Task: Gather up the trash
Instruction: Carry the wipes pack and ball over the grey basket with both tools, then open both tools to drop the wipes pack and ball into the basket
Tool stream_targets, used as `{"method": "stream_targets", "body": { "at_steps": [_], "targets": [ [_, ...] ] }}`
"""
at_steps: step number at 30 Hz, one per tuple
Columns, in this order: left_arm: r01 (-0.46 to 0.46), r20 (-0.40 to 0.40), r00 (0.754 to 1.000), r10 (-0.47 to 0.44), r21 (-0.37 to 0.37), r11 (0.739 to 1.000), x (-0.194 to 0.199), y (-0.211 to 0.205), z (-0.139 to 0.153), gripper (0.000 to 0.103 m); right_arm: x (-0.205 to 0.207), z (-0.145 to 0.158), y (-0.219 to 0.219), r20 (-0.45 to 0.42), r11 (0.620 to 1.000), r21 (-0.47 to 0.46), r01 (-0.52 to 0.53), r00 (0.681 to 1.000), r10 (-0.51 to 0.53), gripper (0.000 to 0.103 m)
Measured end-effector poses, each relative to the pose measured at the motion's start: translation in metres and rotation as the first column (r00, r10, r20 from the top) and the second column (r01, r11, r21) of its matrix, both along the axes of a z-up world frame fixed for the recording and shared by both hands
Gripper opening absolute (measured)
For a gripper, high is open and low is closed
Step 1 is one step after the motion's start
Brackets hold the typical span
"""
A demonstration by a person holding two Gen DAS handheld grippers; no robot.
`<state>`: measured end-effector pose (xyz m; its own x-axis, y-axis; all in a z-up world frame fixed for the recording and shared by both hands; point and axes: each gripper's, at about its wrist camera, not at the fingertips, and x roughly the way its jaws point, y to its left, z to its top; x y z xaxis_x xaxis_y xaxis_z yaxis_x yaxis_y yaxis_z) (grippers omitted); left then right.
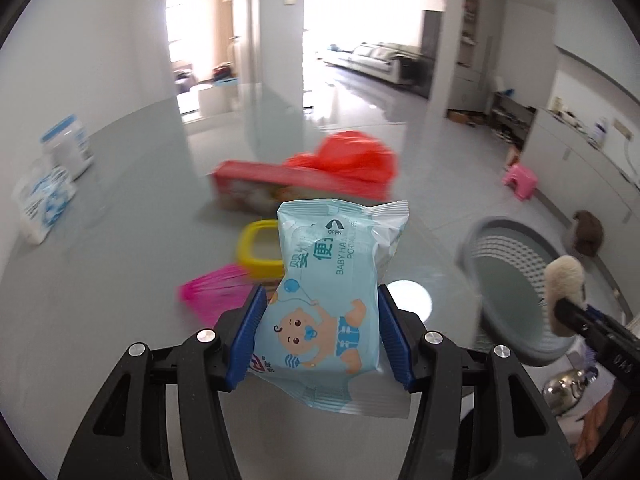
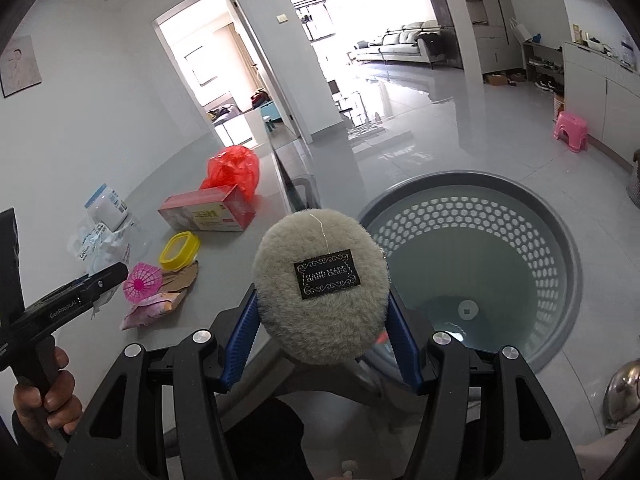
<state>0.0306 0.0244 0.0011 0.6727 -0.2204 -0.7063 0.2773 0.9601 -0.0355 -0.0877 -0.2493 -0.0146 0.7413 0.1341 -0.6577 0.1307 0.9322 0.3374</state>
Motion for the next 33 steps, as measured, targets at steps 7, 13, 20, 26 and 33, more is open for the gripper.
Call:
{"method": "stream_targets", "body": {
  "at_steps": [7,13,20,26,33],
  "targets": [
    [0.205,-0.019,0.978,-0.205,-0.035,0.978,-0.010,-0.101,-0.006,0.054,-0.026,-0.014,-0.060,-0.039,0.991,-0.017,0.135,0.990,-0.135,0.058],
    [0.293,-0.062,0.954,-0.294,-0.024,0.956,-0.006,-0.162,-0.030,0.054,-0.027,-0.030,-0.086,-0.054,0.986,-0.017,0.168,0.984,-0.169,0.058],
    [0.312,-0.134,0.941,-0.311,-0.014,0.950,0.005,-0.195,-0.056,0.054,-0.012,-0.046,-0.104,-0.076,0.987,0.006,0.158,0.985,-0.158,0.058],
    [0.320,-0.158,0.935,-0.316,-0.001,0.947,0.014,-0.211,-0.067,0.054,0.002,-0.054,-0.111,-0.085,0.990,0.007,0.141,0.986,-0.140,0.058],
    [0.317,-0.171,0.935,-0.310,0.014,0.948,0.019,-0.214,-0.071,0.056,0.007,-0.060,-0.116,-0.085,0.989,0.020,0.143,0.986,-0.141,0.060]
  ]
}}
